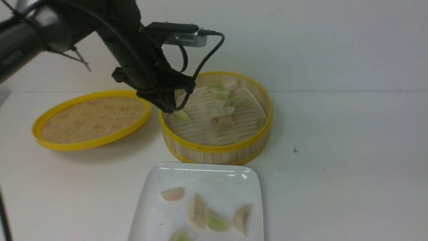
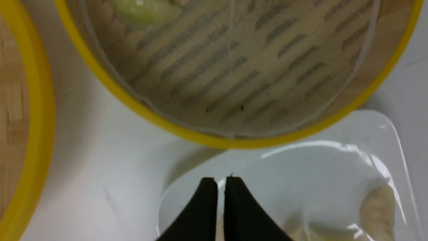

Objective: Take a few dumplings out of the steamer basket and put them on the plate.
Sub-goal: Use the left arm to grab a dumpling from the steamer

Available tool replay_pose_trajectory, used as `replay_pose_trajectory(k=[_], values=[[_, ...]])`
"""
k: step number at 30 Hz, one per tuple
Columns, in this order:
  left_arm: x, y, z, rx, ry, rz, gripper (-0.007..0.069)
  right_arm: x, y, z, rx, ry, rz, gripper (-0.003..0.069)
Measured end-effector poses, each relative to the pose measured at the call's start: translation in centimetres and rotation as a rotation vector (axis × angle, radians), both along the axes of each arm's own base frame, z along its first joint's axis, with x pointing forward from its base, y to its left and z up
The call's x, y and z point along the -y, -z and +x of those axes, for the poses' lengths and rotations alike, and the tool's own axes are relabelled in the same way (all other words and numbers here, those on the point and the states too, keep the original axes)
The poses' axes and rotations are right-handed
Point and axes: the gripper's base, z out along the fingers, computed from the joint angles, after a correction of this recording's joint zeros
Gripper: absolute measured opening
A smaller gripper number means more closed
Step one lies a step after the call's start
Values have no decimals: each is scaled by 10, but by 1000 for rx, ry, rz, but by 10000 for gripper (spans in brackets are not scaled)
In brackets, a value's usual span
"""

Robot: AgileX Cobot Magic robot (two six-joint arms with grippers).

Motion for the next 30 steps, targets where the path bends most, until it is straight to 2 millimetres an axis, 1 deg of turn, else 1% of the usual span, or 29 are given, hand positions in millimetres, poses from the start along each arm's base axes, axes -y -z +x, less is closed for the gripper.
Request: replay_pose_trajectory(k=[3,5,6,7,8,10,11,12,13,14,17,19,25,27,28,30], values=[[7,19,25,-1,-1,9,135,0,0,0,0,0,4,-15],[10,28,36,3,-11,14,216,0,0,0,-1,1,6,-15],[11,37,42,-4,-28,24,274,0,0,0,-2,4,9,-15],[12,43,46,-5,-47,34,312,0,0,0,-3,5,11,-15],[11,50,53,-1,-90,45,367,-1,0,0,-4,7,15,-15],[11,63,63,18,-164,58,445,-1,0,0,-4,8,16,-15],[11,68,67,22,-186,64,470,-1,0,0,-4,8,16,-15],[11,69,68,28,-190,63,476,-1,0,0,-4,8,16,-15],[11,80,73,33,-216,68,510,-1,0,0,-5,9,17,-15],[12,85,76,36,-225,64,521,-1,0,0,-5,9,17,-15],[15,98,81,43,-231,57,529,-1,0,0,-4,9,17,-15],[17,103,82,48,-231,54,529,-1,0,0,-3,10,17,-15],[18,112,84,37,-244,52,527,0,-1,1,4,12,18,-15],[18,114,85,34,-256,51,503,0,-1,1,4,12,18,-15],[18,115,85,32,-258,52,472,0,-1,1,4,12,18,-15],[18,115,85,35,-259,55,372,0,-1,1,5,10,17,-15]])
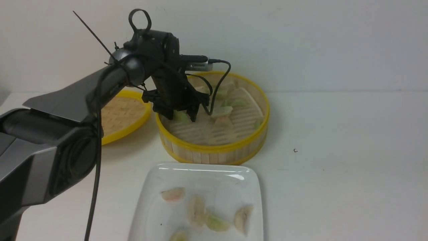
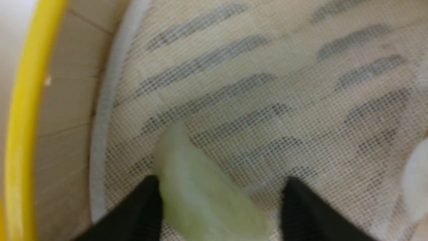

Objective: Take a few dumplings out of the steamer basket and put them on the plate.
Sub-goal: Use the left arm to grab a dumpling from the steamer, then use the left arm to put the dumpling into the plate

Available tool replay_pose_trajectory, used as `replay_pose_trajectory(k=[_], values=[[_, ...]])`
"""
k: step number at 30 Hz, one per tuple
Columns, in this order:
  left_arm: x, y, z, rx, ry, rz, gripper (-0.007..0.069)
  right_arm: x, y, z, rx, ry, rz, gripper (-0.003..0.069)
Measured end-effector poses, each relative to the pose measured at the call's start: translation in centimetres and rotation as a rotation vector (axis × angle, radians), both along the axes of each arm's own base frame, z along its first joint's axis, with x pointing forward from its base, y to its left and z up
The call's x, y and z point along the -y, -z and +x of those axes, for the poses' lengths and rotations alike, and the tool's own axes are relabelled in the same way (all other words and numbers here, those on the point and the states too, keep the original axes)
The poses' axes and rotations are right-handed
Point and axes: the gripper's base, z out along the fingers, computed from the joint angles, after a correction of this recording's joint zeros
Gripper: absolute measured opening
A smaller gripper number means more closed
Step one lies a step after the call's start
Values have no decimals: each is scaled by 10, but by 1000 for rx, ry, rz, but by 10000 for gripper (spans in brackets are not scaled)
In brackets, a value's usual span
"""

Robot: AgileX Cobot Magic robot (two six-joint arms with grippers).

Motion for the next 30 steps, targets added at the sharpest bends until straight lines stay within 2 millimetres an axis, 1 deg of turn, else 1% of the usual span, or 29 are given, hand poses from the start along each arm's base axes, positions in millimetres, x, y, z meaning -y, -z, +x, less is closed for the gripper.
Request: replay_pose_trajectory(k=[2,5,6,7,9,10,11,12,13,14,15,16,17,18,21,22,23,24,25,26,27,28,29,30], values=[[1,-4,0,1,0,-1,310,0,0,0,1,-1,-1,-15],[1,-13,-3,-31,15,16,311,0,0,0,1,-3,-3,-15],[2,-28,-5,-28,43,24,311,0,0,0,1,-4,-3,-15],[3,-32,-5,-23,48,24,311,0,0,0,1,-4,-2,-15],[4,-74,-8,67,84,7,311,0,0,0,3,-4,-2,-15],[4,-100,-14,125,103,-6,311,-1,-2,0,8,-8,1,-15],[2,-120,-19,164,109,-16,311,-1,-3,1,10,-13,3,-15],[1,-144,-27,210,115,-33,311,-2,-6,4,13,-21,3,-15],[-1,-163,-35,245,122,-47,311,-2,-7,6,17,-34,-1,-15],[-4,-185,-46,281,127,-67,311,-4,-12,12,16,-54,4,-15],[-8,-207,-62,306,138,-93,311,-6,-15,17,17,-77,2,-15],[-11,-220,-76,311,153,-111,311,-7,-20,24,17,-103,2,-15],[-10,-216,-76,297,155,-111,311,-8,-21,26,15,-105,6,-15],[-15,-229,-103,282,175,-130,311,-12,-27,40,15,-162,2,-15],[-22,-211,-144,156,202,-107,311,-20,-34,69,-3,-257,-9,-15],[-24,-190,-159,72,209,-86,311,-26,-34,83,-19,-300,-15,-15],[-24,-193,-161,81,211,-89,311,-28,-34,85,-20,-314,-18,-15],[-26,-174,-174,6,216,-69,311,-32,-33,95,-35,-337,-24,-15],[-29,-145,-199,-77,228,-46,311,-47,-27,121,-77,-415,-52,-13],[-30,-132,-208,-95,231,-40,311,-54,-25,128,-85,-444,-71,-13],[-31,-113,-218,-107,229,-37,311,-64,-19,145,-111,-479,-95,-13],[-31,-99,-225,-111,228,-37,311,-74,-14,159,-129,-509,-119,-11],[-32,-95,-226,-114,226,-37,311,-76,-13,161,-133,-514,-124,-11],[-32,-77,-234,-122,221,-39,311,-89,-7,181,-153,-548,-153,-10]])
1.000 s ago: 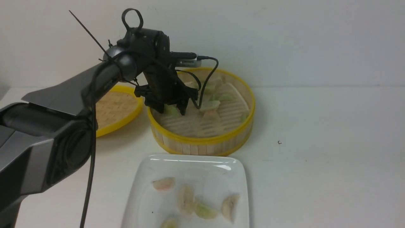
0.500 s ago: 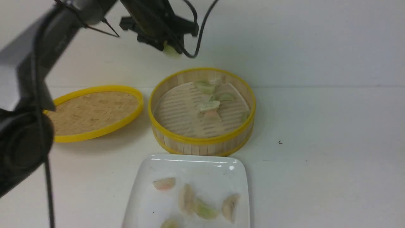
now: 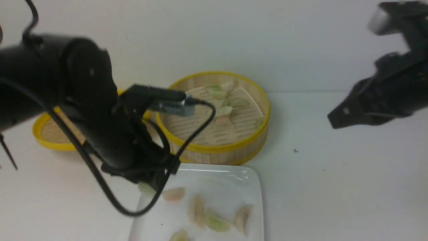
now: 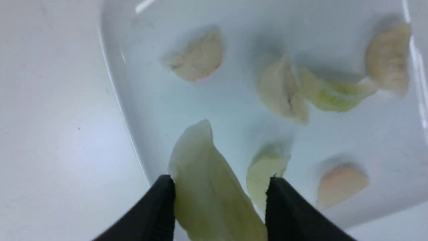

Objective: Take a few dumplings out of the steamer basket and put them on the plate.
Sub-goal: Use the left arm to put the dumpling into the plate, then use the right arm to grab a dumpling from inside the steamer

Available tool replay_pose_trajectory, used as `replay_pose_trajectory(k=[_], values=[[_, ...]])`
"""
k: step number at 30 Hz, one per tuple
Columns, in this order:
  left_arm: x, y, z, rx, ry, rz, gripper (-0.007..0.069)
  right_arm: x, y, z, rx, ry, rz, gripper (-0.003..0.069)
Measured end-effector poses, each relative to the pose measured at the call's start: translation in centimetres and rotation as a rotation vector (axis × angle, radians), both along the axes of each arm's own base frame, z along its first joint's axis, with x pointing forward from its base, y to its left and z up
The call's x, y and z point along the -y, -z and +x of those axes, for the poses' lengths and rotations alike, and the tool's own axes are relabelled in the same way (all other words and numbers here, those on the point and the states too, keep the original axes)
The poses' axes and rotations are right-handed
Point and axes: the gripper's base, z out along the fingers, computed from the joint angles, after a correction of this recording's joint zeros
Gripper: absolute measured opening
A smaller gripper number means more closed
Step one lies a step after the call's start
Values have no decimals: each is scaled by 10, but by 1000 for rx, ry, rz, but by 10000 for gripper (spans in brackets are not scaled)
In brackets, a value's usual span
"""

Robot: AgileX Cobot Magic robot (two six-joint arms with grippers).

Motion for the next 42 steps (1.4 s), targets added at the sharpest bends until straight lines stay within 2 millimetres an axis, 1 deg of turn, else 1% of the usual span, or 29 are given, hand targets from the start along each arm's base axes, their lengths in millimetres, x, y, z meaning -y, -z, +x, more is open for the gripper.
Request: replay_pose_trajectory(k=[3,7,8,10,11,12,13,14,16,17,18,19,22,23,24,26,27,28,29,30,31,32,33,35,37,39,40,41,42], values=[[-4,31,-11,-31,-14,13,311,-27,14,39,-32,-59,-54,-2],[-6,50,-12,-56,-19,30,311,-60,33,82,-31,-111,-104,38],[-5,53,-11,-60,-19,33,311,-66,35,91,-19,-118,-109,57],[-4,59,-9,-72,-21,37,312,-83,48,112,-12,-136,-118,108],[-4,60,-9,-75,-22,38,312,-85,53,116,-21,-138,-123,114],[-4,61,-9,-79,-22,40,323,-90,54,122,-8,-142,-121,140],[-4,63,-8,-84,-21,42,354,-100,69,137,-9,-150,-131,198],[-4,63,-8,-84,-21,42,406,-107,78,148,-3,-153,-135,236],[-4,62,-8,-83,-20,42,477,-114,92,163,8,-155,-143,312],[-3,62,-8,-83,-20,42,493,-115,93,165,9,-155,-144,319],[-3,59,-6,-83,-19,41,545,-119,103,175,20,-154,-153,381],[-2,57,-5,-85,-17,40,567,-121,107,179,25,-154,-158,410],[0,46,-2,-93,-9,40,575,-125,123,189,24,-154,-167,472],[0,46,-2,-94,-8,40,572,-125,123,189,24,-154,-167,476],[-1,35,-2,-88,1,44,522,-127,135,193,12,-157,-175,496],[-4,23,-5,-66,8,53,447,-131,149,195,-8,-165,-192,506],[-8,11,-10,-39,10,68,347,-133,161,195,-27,-171,-204,510],[-11,4,-14,-22,5,71,305,-135,168,195,-37,-177,-211,511],[-16,-6,-20,-3,1,84,232,-138,174,195,-46,-183,-218,512],[-16,-8,-21,1,-1,87,217,-138,177,195,-51,-184,-220,512],[-22,-20,-28,30,-9,99,129,-142,183,194,-60,-194,-226,513],[-28,-31,-35,64,-18,110,66,-144,185,193,-53,-203,-238,513],[-33,-42,-42,101,-26,114,30,-146,184,193,-39,-203,-234,512],[-41,-59,-53,160,-47,114,3,-151,187,194,-12,-205,-242,485],[-47,-68,-61,200,-68,111,-5,-154,187,195,6,-196,-236,440],[-54,-81,-72,249,-96,102,-6,-156,188,196,26,-180,-235,314],[-55,-83,-74,258,-101,100,-6,-156,188,196,27,-178,-234,299],[-60,-90,-80,292,-115,97,-6,-156,187,196,28,-173,-234,164],[-60,-91,-81,296,-116,97,-6,-156,187,196,27,-172,-235,164]])
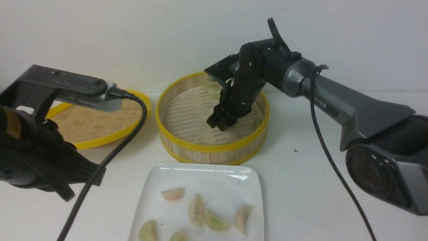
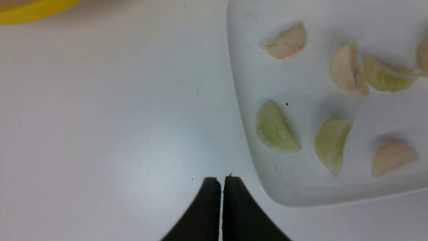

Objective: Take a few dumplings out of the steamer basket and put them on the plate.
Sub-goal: Use the right arm to grab a dumpling from inside the steamer, then use the right arm to put the dumpling into the plate

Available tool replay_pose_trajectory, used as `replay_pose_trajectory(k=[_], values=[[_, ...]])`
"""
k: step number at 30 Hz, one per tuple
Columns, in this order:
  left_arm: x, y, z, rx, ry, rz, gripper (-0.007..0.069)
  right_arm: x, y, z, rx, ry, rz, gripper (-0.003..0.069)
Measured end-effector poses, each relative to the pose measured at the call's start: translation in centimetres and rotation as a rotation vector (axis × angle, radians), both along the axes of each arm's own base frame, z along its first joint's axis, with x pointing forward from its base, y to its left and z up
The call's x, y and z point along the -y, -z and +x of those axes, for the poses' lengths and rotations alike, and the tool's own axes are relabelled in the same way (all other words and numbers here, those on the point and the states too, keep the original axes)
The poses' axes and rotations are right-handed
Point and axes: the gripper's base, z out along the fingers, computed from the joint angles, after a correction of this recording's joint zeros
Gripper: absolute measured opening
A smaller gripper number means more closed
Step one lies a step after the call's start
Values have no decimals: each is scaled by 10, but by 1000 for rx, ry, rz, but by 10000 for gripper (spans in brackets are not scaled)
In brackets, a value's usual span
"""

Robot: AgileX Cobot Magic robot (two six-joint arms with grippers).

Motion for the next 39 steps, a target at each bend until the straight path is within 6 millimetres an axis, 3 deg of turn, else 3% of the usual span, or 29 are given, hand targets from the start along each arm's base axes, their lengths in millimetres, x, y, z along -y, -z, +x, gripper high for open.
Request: replay_pose_trajectory(k=[4,6,8,10,14,16,20,24,28,31,34,36,38,39], values=[[-9,-8,-10,36,-32,25,-6,4,-16,-6,-25,15,-21,160],[-13,-10,-12,38,-48,49,-6,7,-35,-10,-20,33,-8,160],[-17,-9,-13,31,-72,82,-6,12,-68,-19,10,61,25,160],[-19,-10,-13,34,-92,98,-6,18,-98,-34,27,79,49,160],[-19,-10,-12,36,-97,100,-6,27,-130,-77,-10,72,72,160],[-19,-10,-12,36,-97,100,-6,28,-130,-104,-70,49,70,160],[-18,-10,-12,41,-94,89,-6,20,-93,-141,-208,10,25,160],[-17,-10,-12,34,-92,74,-6,11,-39,-147,-268,19,-9,163],[-16,-9,-13,29,-92,64,-6,7,-16,-141,-282,56,-7,260],[-16,-9,-13,28,-91,61,-6,6,-23,-142,-315,63,-19,363],[-16,-9,-13,28,-91,60,-6,8,-48,-145,-327,56,-24,408],[-16,-9,-13,28,-91,60,-6,10,-63,-147,-297,61,-10,395],[-16,-9,-13,27,-91,60,-6,23,-105,-157,-206,87,19,308],[-16,-9,-13,27,-91,60,-6,24,-109,-158,-196,90,24,308]])
